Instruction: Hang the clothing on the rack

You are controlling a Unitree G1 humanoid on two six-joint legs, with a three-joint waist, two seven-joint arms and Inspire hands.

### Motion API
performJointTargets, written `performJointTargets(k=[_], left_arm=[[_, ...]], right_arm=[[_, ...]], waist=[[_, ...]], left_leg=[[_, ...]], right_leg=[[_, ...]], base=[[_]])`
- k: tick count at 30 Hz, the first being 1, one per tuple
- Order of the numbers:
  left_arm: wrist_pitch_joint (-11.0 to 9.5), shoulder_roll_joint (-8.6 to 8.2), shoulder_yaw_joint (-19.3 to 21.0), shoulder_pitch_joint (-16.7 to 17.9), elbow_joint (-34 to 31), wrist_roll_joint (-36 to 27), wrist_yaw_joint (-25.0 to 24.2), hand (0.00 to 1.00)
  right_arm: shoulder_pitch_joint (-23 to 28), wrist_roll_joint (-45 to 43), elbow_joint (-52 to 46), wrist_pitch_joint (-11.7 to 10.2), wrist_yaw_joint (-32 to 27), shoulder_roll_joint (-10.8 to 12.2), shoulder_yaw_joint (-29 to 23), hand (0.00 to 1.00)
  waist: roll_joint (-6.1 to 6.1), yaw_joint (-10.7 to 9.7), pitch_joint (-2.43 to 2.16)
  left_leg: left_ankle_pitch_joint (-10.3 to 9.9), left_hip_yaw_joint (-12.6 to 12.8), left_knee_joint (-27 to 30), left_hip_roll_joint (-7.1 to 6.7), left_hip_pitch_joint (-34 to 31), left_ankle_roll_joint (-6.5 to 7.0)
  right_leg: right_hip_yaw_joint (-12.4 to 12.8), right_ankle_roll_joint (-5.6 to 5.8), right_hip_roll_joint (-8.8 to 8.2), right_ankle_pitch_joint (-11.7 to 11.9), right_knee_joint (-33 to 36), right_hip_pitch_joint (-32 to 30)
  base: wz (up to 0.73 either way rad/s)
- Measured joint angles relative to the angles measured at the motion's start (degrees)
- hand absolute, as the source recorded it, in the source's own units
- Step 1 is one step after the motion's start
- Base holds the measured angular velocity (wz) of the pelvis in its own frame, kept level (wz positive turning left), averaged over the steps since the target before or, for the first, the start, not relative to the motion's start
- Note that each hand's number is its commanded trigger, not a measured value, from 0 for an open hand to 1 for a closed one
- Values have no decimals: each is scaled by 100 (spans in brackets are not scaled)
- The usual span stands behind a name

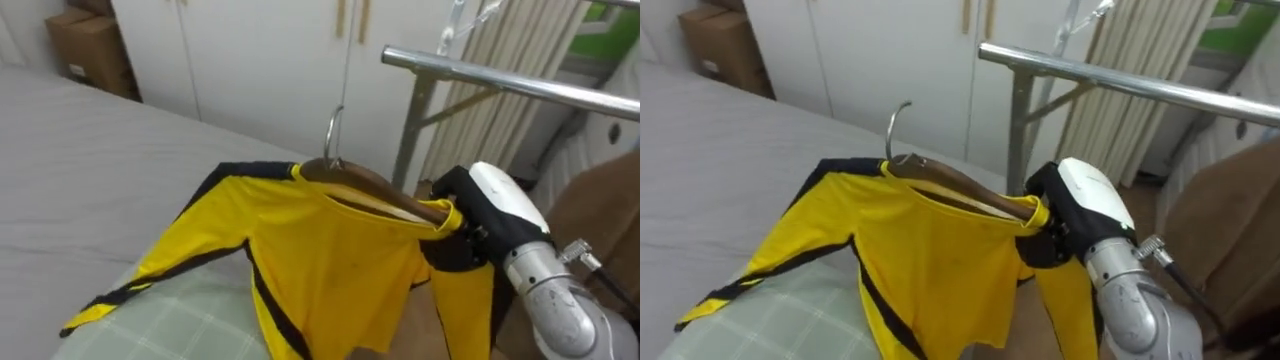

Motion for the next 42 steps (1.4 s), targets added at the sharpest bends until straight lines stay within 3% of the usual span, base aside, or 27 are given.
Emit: performJointTargets(k=[1, 2, 3, 4, 6, 10, 14, 16, 19, 32, 42], left_arm=[[4, 60, 1, 49, 0, -1, -3, 0], [8, 95, 13, 53, 0, 1, -3, 0], [10, 98, 87, 53, 3, 14, -4, 0], [10, 94, 240, 57, 48, 17, -4, 0], [12, 132, 351, 66, 174, 11, -4, 0], [15, 174, 348, 64, 239, 5, 1, 0], [34, 187, 359, 61, 231, 17, 66, 0], [124, 197, 468, 48, 202, 21, 80, 0], [187, 199, 501, 48, 179, 21, 89, 0], [235, 202, 521, 62, 179, 16, 126, 0], [196, 204, 798, 118, 178, 10, 175, 0]], right_arm=[[4, 1, 1, 38, -57, 19, 2, 100], [3, 3, 0, 41, -70, 43, 2, 100], [8, 17, 0, 73, -64, 46, 12, 100], [-5, 17, -5, 73, -46, 49, 21, 100], [-4, 29, -6, 72, 4, 39, 64, 100], [-3, 149, -7, 70, 107, -19, 72, 100], [-3, 360, -8, 75, 228, -30, 60, 100], [-5, 550, -14, 83, 284, -34, 25, 100], [-10, 617, -16, 86, 287, -25, -84, 100], [-9, 822, -11, 112, 405, -129, -503, 100], [-9, 1415, 465, 116, 409, -225, -808, 100]], waist=[[-139, -13, 8], [-196, -12, 20], [-180, -1, 16], [-143, 83, 3], [-142, 97, -5], [-190, -6, -6], [-282, -10, -17], [-347, -17, -54], [-381, -49, -74], [-388, -127, -65], [-440, -129, -51]], left_leg=[[-101, 124, 170, -77, 56, -71], [-138, 136, 245, -88, 47, -107], [-127, 37, 250, -64, 29, -156], [-94, -137, 156, -17, 35, -212], [-50, -231, 32, 66, 100, -282], [-24, -214, -22, 110, 198, -325], [-21, -221, -25, 129, 195, -329], [-18, -209, -68, 128, 193, -322], [-14, -228, -64, 134, 203, -313], [38, -241, -159, 158, 199, -336], [43, -274, -196, 152, 294, -336]], right_leg=[[43, 312, -447, -274, 97, -10], [110, 326, -419, -386, 80, -3], [300, 250, -202, -336, -37, 29], [428, 93, -17, -178, -288, 120], [412, -47, 123, 26, -563, 223], [490, -64, 263, 84, -701, 318], [471, -45, 280, 224, -925, 385], [457, -37, 278, 352, -1098, 457], [415, -60, 274, 455, -1229, 577], [296, -56, 277, 480, -1283, 580], [284, -49, 272, 446, -1283, 683]], base=[[-33], [-33], [-49], [-60], [-55], [-9], [0], [-2], [3], [0], [1]])
